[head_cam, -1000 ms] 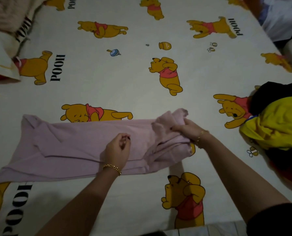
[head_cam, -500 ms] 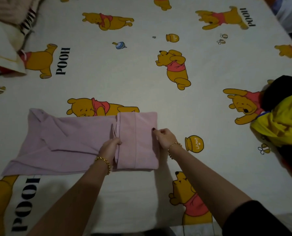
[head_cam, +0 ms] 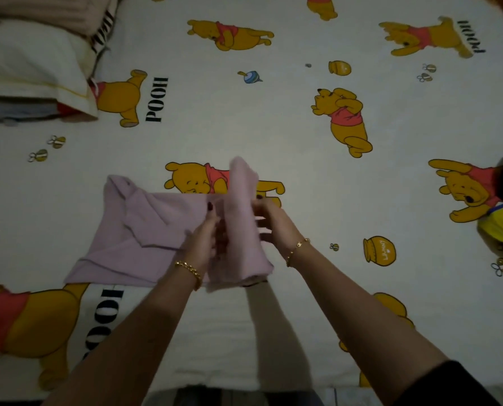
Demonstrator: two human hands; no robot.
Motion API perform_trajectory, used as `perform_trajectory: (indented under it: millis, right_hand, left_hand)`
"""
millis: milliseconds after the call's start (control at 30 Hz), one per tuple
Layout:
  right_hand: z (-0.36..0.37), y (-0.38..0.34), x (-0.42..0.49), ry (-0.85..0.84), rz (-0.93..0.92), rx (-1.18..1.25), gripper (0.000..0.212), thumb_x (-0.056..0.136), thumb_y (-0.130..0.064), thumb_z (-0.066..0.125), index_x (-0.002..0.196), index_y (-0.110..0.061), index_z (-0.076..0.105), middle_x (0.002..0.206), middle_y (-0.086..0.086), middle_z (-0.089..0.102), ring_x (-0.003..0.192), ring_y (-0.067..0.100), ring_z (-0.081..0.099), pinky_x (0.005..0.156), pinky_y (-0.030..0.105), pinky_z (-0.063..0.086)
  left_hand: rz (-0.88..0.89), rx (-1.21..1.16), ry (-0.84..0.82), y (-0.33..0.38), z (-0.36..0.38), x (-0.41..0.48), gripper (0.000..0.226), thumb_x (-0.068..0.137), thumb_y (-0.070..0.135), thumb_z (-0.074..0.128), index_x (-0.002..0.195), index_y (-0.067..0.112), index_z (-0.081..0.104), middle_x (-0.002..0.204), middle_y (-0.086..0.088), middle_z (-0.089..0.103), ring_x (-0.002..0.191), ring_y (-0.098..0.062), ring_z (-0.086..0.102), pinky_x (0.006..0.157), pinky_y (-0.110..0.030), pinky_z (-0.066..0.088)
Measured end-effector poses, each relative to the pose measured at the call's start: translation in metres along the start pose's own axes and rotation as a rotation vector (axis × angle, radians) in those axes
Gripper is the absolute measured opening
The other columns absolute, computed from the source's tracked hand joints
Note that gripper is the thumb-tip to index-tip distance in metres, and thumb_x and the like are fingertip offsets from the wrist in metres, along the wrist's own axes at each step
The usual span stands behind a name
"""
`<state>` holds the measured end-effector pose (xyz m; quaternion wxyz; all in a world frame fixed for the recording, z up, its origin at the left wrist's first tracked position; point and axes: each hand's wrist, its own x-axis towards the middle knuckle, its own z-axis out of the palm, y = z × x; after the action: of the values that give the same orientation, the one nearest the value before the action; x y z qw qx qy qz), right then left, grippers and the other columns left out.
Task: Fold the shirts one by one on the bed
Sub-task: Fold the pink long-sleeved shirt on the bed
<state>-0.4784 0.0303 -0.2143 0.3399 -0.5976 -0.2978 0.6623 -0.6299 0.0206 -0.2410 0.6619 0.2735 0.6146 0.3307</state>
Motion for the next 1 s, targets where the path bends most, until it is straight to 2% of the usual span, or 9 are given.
perform_trajectory:
  millis: [100,200,300,367,467,667,767,900,1000]
  right_hand:
    - [0.025,-0.005,0.001,-0.117,0.095,0.292,0.044,0.09,-0.027,0.024,0.111,-0.006,0.056,0.11,0.018,0.063,0.097,0.027,0.058,0.075,0.034,0.048]
    - [0.05,0.0,0.002,-0.114,0.093,0.44,0.035,0.094,-0.02,0.019,0.109,-0.006,0.048,0.106,0.024,0.062,0.097,0.035,0.061,0.08,0.043,0.051]
    - [0.072,0.002,0.007,0.139,0.078,0.517,0.021,0.095,-0.017,0.029,0.09,-0.01,0.049,0.084,0.015,0.059,0.072,0.024,0.057,0.063,0.034,0.051]
    - [0.087,0.009,0.015,0.303,0.053,0.408,0.019,0.094,-0.014,0.033,0.083,-0.014,0.049,0.081,0.007,0.054,0.066,0.014,0.048,0.063,0.028,0.042]
    - [0.107,0.03,0.03,0.416,0.012,-0.03,0.009,0.097,-0.018,0.046,0.103,-0.012,0.05,0.1,0.004,0.058,0.084,0.014,0.051,0.074,0.028,0.04]
    - [0.152,0.048,0.046,0.335,0.22,-0.128,0.075,0.069,-0.044,0.081,0.122,-0.01,0.042,0.112,0.004,0.057,0.097,0.021,0.059,0.081,0.034,0.051]
    - [0.164,0.046,0.048,0.227,0.303,-0.084,0.066,0.066,-0.041,0.084,0.115,-0.006,0.056,0.103,0.007,0.066,0.082,0.019,0.065,0.058,0.026,0.053]
    - [0.167,0.043,0.05,0.234,0.275,-0.089,0.06,0.068,-0.03,0.083,0.116,-0.004,0.06,0.1,0.011,0.068,0.088,0.027,0.065,0.077,0.038,0.056]
    - [0.163,0.026,0.046,0.289,0.169,-0.169,0.047,0.07,-0.026,0.081,0.108,-0.006,0.061,0.095,0.007,0.065,0.081,0.025,0.063,0.067,0.032,0.053]
  left_hand:
    - [-0.121,-0.121,-0.115,0.008,-0.035,0.005,0.079,0.065,0.065,0.073,0.121,0.011,0.061,0.117,-0.015,0.066,0.111,-0.033,0.061,0.099,-0.051,0.044]
    - [-0.12,-0.029,-0.053,0.014,-0.067,0.007,0.077,0.05,0.043,0.082,0.116,0.008,0.063,0.106,-0.015,0.069,0.101,-0.034,0.064,0.093,-0.051,0.049]
    - [-0.169,-0.013,0.007,0.017,-0.1,0.013,0.044,0.049,0.021,0.063,0.091,0.008,0.067,0.089,-0.012,0.068,0.083,-0.031,0.062,0.076,-0.038,0.051]
    - [-0.17,-0.002,0.026,0.023,-0.13,0.017,0.035,0.047,0.015,0.057,0.08,0.01,0.064,0.086,-0.012,0.062,0.081,-0.028,0.057,0.073,-0.033,0.046]
    - [-0.18,0.025,0.043,0.038,-0.174,0.021,0.033,0.044,0.01,0.052,0.075,0.011,0.062,0.081,-0.008,0.06,0.076,-0.027,0.056,0.068,-0.029,0.045]
    - [-0.205,0.13,0.146,0.048,-0.244,0.041,0.035,0.046,0.015,0.054,0.08,0.01,0.063,0.086,-0.011,0.062,0.077,-0.027,0.056,0.07,-0.031,0.046]
    - [-0.096,0.361,0.199,0.041,-0.255,0.044,0.036,0.063,0.021,0.062,0.097,0.011,0.065,0.1,-0.012,0.064,0.084,-0.026,0.058,0.075,-0.032,0.046]
    - [-0.076,0.456,0.227,0.035,-0.249,0.042,0.037,0.078,0.016,0.061,0.115,0.011,0.056,0.102,-0.006,0.06,0.088,-0.024,0.056,0.075,-0.029,0.043]
    - [-0.087,0.455,0.212,0.04,-0.24,0.044,0.036,0.081,0.013,0.06,0.116,0.007,0.056,0.105,-0.008,0.061,0.089,-0.024,0.056,0.079,-0.03,0.045]
